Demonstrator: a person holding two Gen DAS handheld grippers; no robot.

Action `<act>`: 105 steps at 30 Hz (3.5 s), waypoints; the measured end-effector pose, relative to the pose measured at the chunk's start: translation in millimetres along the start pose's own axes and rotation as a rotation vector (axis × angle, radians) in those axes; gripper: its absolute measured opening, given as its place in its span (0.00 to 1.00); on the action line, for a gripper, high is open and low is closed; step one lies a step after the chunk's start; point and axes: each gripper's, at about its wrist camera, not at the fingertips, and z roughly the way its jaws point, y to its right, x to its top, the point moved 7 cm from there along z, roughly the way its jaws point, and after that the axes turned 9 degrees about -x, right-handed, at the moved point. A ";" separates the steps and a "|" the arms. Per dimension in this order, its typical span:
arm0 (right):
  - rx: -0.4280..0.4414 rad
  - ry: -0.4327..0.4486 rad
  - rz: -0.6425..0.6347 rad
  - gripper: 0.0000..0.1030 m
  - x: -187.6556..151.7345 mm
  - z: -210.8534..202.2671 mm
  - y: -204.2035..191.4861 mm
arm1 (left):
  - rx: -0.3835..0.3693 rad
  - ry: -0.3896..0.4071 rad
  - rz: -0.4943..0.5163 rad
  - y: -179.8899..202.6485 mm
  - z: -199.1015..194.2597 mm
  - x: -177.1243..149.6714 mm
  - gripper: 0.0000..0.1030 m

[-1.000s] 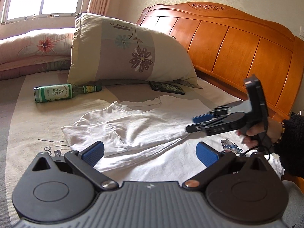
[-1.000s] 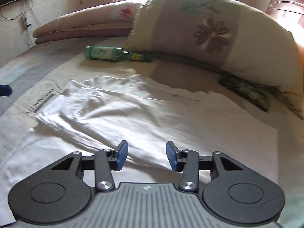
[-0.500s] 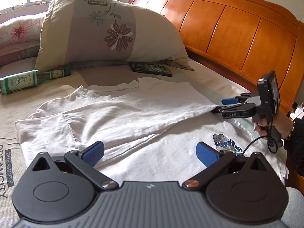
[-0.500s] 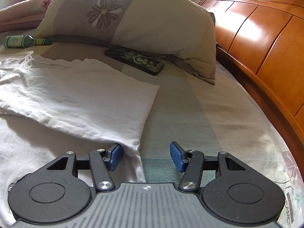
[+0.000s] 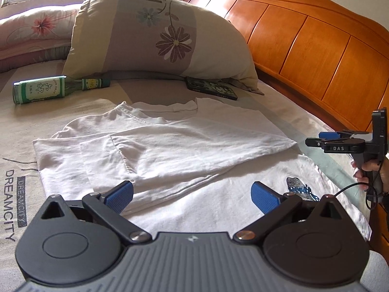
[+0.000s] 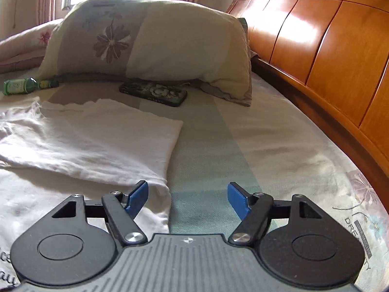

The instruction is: Fold clothes

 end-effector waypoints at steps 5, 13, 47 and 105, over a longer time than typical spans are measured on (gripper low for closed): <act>0.126 -0.046 0.029 0.48 19.9 36.5 -47.3 | 0.029 -0.004 -0.027 -8.4 0.9 -0.5 0.99; 0.089 -0.109 -0.010 0.43 -9.9 30.3 -59.9 | 0.074 -0.002 -0.070 -24.7 -4.4 -0.4 0.99; 0.119 -0.124 0.253 1.00 2.1 44.7 -121.6 | 0.048 -0.107 -0.260 -53.8 82.5 29.6 0.99; 0.407 -0.174 0.232 1.00 -16.0 3.8 -73.1 | -0.279 -0.301 -0.254 138.6 277.4 142.2 0.99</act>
